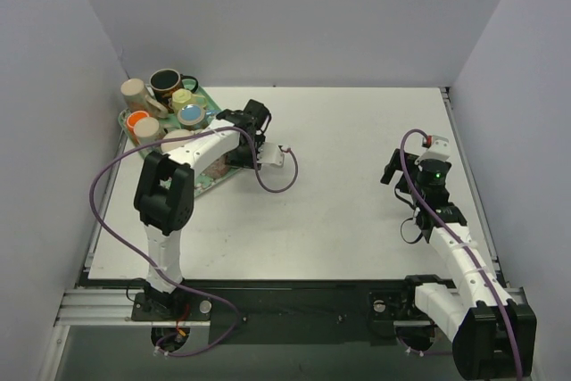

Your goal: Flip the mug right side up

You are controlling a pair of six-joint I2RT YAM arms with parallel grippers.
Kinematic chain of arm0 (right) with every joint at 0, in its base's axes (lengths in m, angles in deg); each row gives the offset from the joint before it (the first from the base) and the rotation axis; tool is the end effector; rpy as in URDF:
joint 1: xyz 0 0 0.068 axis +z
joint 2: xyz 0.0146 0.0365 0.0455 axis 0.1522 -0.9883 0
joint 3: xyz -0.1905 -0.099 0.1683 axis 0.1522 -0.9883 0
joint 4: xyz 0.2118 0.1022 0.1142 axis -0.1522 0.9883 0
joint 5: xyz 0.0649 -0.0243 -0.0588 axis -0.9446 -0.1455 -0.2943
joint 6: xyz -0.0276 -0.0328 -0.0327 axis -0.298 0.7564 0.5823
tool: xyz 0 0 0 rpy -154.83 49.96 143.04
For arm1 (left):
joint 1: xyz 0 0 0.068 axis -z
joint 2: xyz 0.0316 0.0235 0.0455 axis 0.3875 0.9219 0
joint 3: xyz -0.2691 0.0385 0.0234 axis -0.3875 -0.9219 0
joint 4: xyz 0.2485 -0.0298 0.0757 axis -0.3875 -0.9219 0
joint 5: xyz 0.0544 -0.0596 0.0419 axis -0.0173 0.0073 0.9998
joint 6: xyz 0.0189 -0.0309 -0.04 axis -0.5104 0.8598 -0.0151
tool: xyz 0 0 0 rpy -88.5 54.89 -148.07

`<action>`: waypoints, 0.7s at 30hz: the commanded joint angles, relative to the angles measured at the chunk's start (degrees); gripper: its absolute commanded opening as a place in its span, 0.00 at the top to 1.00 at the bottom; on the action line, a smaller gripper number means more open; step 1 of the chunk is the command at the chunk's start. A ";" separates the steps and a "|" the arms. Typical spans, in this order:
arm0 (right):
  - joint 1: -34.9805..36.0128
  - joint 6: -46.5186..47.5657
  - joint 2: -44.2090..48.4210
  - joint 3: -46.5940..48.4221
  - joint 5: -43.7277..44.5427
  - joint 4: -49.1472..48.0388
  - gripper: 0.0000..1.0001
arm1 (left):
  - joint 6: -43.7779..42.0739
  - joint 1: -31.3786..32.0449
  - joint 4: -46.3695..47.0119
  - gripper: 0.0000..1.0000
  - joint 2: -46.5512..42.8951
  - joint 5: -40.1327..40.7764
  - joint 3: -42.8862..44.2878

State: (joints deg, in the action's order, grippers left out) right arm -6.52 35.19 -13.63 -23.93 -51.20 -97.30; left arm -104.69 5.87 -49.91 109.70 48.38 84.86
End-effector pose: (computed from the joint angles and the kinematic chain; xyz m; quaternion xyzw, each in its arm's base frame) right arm 0.2165 0.0076 0.2535 0.0866 0.7786 0.0788 0.6166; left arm 0.3646 -0.1909 0.2163 0.7312 0.6594 0.1448 0.0974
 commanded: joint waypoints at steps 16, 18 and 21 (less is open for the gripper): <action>0.04 -1.99 3.15 1.13 -0.02 0.01 0.04 | 1.44 0.07 1.99 1.00 0.46 -0.89 3.39; -0.04 -3.13 3.07 2.53 -0.90 1.50 0.04 | 3.19 0.86 2.61 1.00 -1.65 -1.59 3.03; 0.31 -5.33 3.33 6.13 -5.55 6.67 0.03 | 7.41 1.22 4.36 1.00 -4.65 -2.73 4.17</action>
State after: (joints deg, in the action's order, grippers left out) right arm -6.52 33.05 -11.51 -23.30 -52.19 -95.33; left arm -103.13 5.63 -48.22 113.06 48.47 86.69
